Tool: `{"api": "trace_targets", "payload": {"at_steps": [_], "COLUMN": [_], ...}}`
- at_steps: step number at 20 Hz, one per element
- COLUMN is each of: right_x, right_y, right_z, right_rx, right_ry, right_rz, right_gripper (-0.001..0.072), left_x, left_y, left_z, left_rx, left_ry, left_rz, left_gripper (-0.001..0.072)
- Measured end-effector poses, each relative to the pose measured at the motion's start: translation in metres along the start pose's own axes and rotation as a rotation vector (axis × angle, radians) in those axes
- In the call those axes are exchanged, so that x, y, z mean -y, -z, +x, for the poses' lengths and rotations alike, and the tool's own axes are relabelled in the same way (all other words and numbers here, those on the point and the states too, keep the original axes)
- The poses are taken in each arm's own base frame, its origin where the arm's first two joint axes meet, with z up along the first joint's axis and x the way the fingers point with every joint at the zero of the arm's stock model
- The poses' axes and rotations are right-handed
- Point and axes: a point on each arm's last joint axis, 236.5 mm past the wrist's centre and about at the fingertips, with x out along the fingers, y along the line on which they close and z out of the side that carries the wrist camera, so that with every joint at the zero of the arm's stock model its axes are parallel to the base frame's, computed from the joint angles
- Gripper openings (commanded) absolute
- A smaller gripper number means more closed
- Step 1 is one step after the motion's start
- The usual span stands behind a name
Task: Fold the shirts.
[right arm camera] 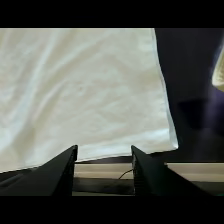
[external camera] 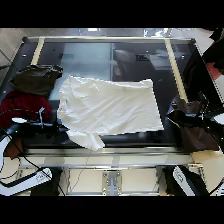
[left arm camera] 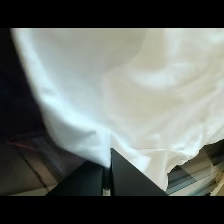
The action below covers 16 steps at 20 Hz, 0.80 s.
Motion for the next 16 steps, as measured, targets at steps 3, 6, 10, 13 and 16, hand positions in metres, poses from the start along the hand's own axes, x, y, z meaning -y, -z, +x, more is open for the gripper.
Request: {"api": "trace_targets", "payload": {"at_steps": [3,6,10,13,16], "right_x": [0.018,0.022,0.029,0.032,0.041], "right_y": [0.032,0.065,0.073,0.069,0.064], "right_z": [0.019,0.051,0.074,0.078,0.079], "right_rx": [-0.067,-0.074,0.016,0.065,0.107], "right_ry": [0.029,-0.028,-0.073,-0.092,-0.075], "right_rz": [0.113,0.349,0.583,0.670,0.699], "right_gripper": [0.0551,0.0550,0.0542,0.0462,0.0394], "left_x": [0.004,0.006,0.007,0.007,0.008], "left_y": [0.000,0.001,0.001,0.000,-0.002], "left_z": [0.000,0.001,0.001,0.001,0.001], "left_rx": [-0.001,-0.004,-0.003,-0.001,0.007], "left_ry": [0.015,0.023,0.028,0.028,0.032], "left_rz": [0.003,0.003,0.002,0.002,-0.001], "left_gripper": [0.0017,0.0017,0.0017,0.0017,0.0017]}}
